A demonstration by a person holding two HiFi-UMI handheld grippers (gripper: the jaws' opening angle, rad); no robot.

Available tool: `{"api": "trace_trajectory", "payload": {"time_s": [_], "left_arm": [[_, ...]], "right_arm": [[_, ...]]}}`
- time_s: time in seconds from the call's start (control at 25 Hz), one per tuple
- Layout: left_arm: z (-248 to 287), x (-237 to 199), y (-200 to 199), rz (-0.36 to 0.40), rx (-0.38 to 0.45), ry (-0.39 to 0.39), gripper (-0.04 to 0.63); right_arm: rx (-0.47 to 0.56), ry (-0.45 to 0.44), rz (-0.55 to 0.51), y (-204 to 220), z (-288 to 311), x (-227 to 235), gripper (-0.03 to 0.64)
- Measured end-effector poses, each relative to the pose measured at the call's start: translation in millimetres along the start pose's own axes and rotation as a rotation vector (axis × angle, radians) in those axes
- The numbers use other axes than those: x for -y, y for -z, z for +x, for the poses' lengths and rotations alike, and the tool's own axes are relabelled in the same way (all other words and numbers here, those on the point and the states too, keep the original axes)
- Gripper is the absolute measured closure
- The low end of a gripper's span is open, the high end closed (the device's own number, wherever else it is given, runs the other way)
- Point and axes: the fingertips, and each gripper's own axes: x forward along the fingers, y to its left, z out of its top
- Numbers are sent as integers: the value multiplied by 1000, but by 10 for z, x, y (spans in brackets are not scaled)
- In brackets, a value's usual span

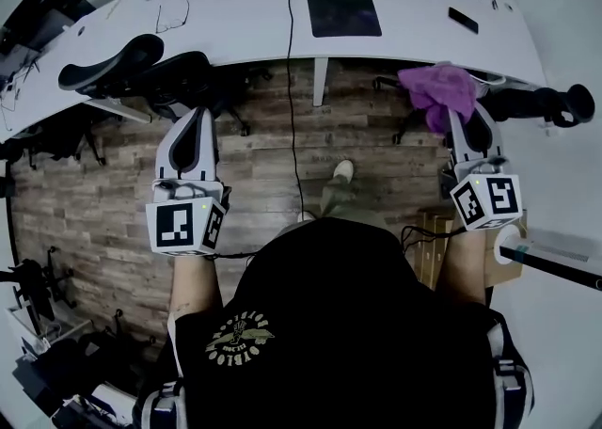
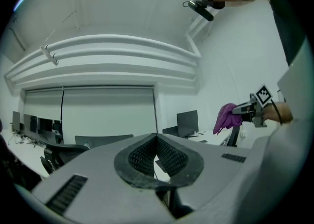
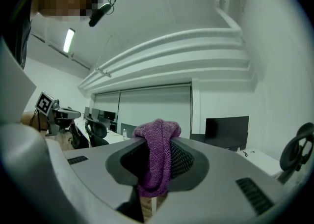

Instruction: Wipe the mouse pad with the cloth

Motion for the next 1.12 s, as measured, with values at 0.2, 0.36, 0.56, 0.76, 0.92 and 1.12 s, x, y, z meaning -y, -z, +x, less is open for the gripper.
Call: {"api": "trace_trajectory", "payload": {"time_s": [0.2, 0.36, 0.56, 0.76, 0.92, 1.12], "left_arm": [[195, -191, 116, -112, -3, -33, 594], [385, -250, 105, -112, -5, -36, 594], [701, -256, 105, -46, -16, -40, 594], [1090, -123, 192, -64, -29, -12, 594], [1400, 10, 261, -65, -45, 11, 594], [1737, 45, 144, -58, -21, 8, 594]], "right_arm": [[-13, -37, 8, 54, 345, 7, 528], [-16, -45, 7, 44, 555, 83, 528], [-15, -36, 2, -5, 732, 265, 528], [-64, -10, -12, 89, 841, 563, 528], [-72, 4, -4, 138, 961, 805, 528], [-60, 10, 9, 127, 1143, 1078, 528]]}}
